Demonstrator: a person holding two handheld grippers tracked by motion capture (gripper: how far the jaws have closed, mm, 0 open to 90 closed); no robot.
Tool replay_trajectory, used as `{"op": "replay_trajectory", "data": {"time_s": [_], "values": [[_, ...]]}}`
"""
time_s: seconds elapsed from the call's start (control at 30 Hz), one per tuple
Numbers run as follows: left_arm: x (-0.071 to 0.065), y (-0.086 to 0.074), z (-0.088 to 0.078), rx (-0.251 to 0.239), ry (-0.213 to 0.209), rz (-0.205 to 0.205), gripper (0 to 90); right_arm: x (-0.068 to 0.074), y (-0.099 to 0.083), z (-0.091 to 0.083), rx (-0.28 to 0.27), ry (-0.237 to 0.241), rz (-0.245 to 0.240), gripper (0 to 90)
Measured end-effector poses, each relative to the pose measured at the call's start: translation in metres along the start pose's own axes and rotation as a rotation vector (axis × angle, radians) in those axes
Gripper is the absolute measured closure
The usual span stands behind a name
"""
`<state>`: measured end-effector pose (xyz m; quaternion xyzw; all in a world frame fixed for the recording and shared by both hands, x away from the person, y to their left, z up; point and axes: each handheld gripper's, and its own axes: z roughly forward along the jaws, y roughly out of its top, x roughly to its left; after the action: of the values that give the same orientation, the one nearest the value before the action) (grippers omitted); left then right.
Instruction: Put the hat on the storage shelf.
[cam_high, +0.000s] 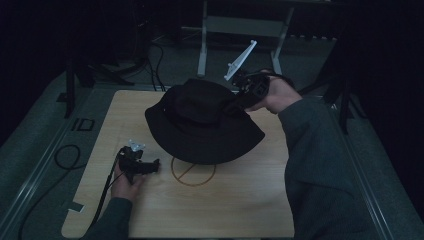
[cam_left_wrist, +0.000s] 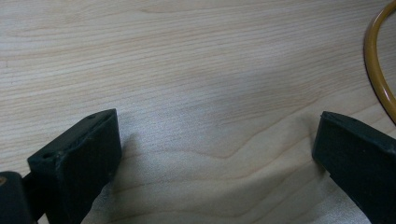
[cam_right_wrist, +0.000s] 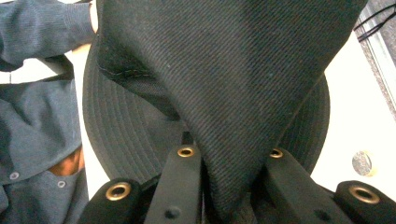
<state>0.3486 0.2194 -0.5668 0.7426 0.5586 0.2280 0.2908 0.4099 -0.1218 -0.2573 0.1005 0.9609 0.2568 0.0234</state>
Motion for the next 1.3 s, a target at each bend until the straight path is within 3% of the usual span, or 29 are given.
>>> {"op": "replay_trajectory", "data": {"time_s": [0.7,1.3], "values": [[0.0,0.0,0.0,-0.001,0.001,-0.003,1.5,0.003,0.014,0.032,0.046,0.032,0.007,78.3],[0.0,0.0,0.0,-0.001,0.001,-0.001,1.5,0.016,0.017,0.055,0.125,0.049,-0.028,73.1]]}}
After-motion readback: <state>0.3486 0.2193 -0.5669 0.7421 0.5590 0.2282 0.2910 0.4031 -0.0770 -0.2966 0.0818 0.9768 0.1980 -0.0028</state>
